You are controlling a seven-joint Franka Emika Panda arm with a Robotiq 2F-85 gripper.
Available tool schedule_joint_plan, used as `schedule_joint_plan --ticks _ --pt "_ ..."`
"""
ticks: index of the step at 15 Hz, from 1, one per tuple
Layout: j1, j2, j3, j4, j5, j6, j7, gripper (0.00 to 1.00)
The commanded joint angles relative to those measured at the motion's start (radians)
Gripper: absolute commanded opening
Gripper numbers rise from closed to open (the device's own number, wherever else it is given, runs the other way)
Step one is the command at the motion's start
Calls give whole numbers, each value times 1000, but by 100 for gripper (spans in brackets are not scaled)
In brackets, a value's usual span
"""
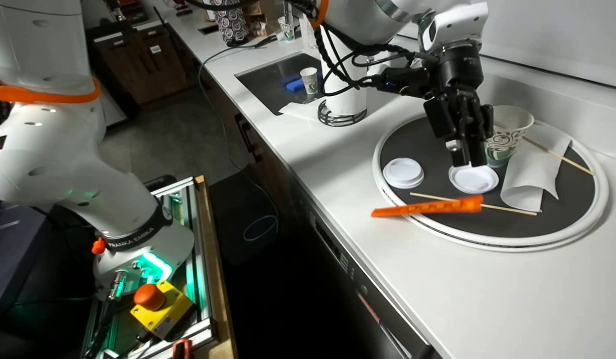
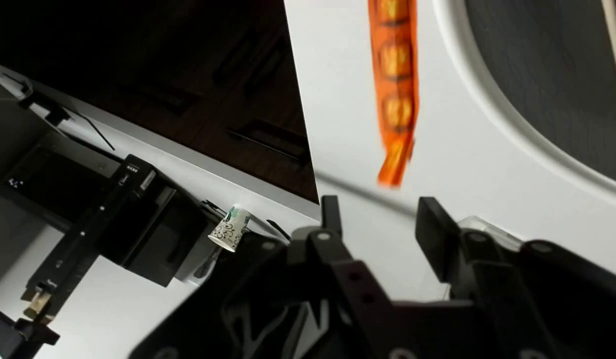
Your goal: Remove the orange object from the paper cup on the tray and put it on the table
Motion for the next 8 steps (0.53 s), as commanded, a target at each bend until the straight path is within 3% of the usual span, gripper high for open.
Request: schedule_joint_plan --ticks 1,4,8 --pt "0 4 -5 45 12 18 144 78" --pt "9 -22 -5 64 -16 24 220 99" --pt "5 -25 6 87 -13 1 180 100"
